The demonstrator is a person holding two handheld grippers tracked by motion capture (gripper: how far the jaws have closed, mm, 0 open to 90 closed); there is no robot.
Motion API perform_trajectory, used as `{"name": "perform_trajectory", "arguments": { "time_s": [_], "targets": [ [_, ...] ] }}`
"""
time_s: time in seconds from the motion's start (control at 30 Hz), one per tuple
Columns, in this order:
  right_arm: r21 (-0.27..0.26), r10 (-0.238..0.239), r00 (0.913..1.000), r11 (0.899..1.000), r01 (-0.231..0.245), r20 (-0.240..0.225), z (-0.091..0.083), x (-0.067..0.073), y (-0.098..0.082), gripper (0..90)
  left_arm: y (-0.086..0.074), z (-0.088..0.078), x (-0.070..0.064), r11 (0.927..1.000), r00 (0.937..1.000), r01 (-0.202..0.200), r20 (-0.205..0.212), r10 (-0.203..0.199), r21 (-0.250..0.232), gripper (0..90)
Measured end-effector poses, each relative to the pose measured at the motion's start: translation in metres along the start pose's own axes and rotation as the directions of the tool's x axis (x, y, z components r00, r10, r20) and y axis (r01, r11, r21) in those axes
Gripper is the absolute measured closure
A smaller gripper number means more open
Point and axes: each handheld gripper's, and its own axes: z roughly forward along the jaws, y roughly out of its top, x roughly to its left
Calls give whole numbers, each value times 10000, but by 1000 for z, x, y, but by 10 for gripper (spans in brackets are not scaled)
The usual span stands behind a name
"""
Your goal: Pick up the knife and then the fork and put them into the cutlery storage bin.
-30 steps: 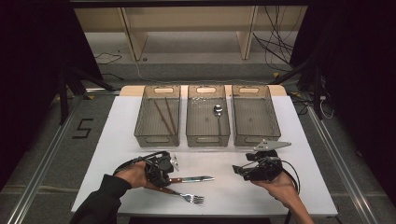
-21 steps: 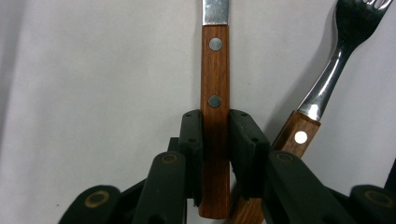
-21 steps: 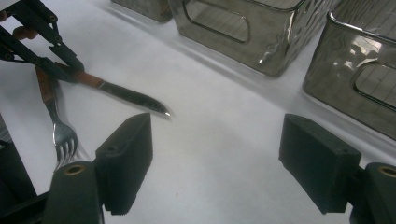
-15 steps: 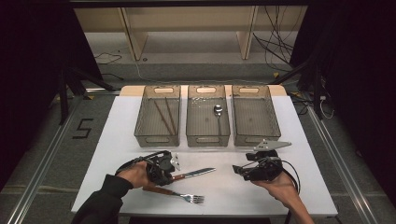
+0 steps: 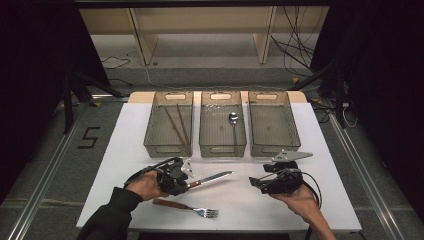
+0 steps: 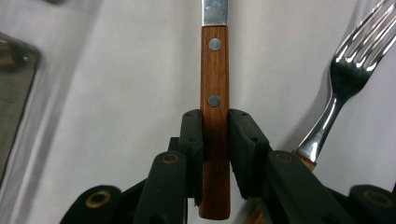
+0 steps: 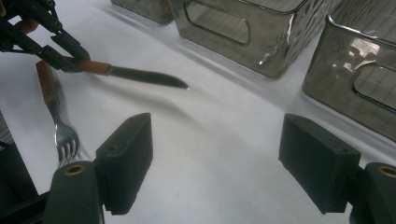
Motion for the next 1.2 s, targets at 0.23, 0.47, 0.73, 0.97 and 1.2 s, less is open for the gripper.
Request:
{"name": "perform_trajectory", "arguments": {
  "time_s": [0.23,0.47,0.73,0.97,1.2],
  "targets": [
    [-403,-98,10000,9991,98,10,-3,3,-1,264,6,-11,4,9911,9948,996,-117,-1011,-884,754],
    [-1036,-229,9997,9943,241,129,-8,8,-5,261,15,-17,9,9764,9869,1547,-230,-1599,-1508,754],
    [-1569,-215,9995,9873,247,220,-12,13,-12,258,35,-22,17,9501,9762,2105,-17,-2167,-2303,754],
    [-1717,-153,9996,9850,192,236,-14,14,-18,256,55,-22,26,9369,9729,2279,234,-2300,-2650,754],
    [-1817,-112,9996,9832,156,256,-17,15,-23,256,87,-22,29,9229,9699,2370,188,-2429,-3035,754]
  ]
}}
